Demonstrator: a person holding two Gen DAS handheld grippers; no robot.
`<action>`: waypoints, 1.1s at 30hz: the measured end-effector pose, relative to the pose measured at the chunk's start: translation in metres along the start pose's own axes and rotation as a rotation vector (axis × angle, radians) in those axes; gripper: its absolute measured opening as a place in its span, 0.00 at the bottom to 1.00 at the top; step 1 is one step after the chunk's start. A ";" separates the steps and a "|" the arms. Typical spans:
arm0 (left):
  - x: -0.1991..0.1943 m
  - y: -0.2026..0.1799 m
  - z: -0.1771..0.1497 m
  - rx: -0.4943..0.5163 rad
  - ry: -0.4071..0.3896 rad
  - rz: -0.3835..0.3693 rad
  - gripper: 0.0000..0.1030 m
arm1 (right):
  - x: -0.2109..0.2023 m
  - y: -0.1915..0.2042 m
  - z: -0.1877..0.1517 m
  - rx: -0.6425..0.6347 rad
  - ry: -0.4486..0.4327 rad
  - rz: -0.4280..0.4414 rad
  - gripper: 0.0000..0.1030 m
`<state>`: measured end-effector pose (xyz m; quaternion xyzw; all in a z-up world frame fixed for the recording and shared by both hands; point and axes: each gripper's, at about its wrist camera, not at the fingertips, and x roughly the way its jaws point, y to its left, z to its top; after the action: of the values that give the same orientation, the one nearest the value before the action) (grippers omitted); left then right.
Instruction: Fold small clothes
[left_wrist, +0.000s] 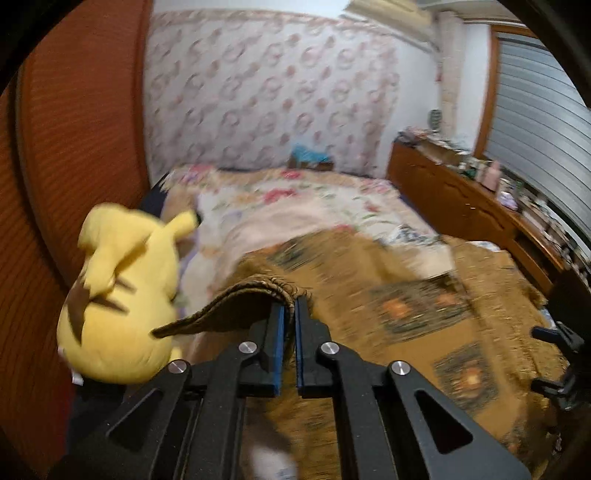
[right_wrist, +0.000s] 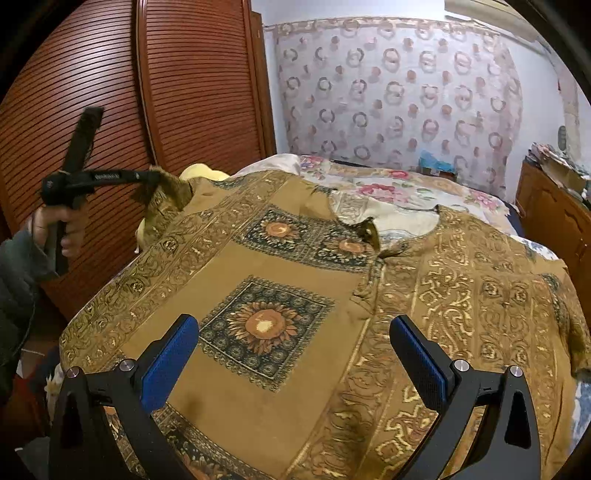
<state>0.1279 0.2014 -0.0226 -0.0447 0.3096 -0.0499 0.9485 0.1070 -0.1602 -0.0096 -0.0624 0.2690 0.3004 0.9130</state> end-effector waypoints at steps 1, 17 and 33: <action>-0.003 -0.010 0.003 0.017 -0.007 -0.014 0.05 | -0.002 -0.001 -0.001 0.003 -0.005 -0.005 1.00; -0.012 -0.123 -0.009 0.220 0.028 -0.117 0.35 | -0.009 -0.018 -0.007 0.069 -0.016 -0.037 1.00; -0.015 -0.068 -0.071 0.052 0.067 -0.036 0.53 | 0.006 -0.014 0.014 -0.009 0.015 -0.007 0.96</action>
<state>0.0696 0.1315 -0.0632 -0.0237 0.3389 -0.0764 0.9374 0.1257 -0.1644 -0.0013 -0.0698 0.2743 0.2981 0.9116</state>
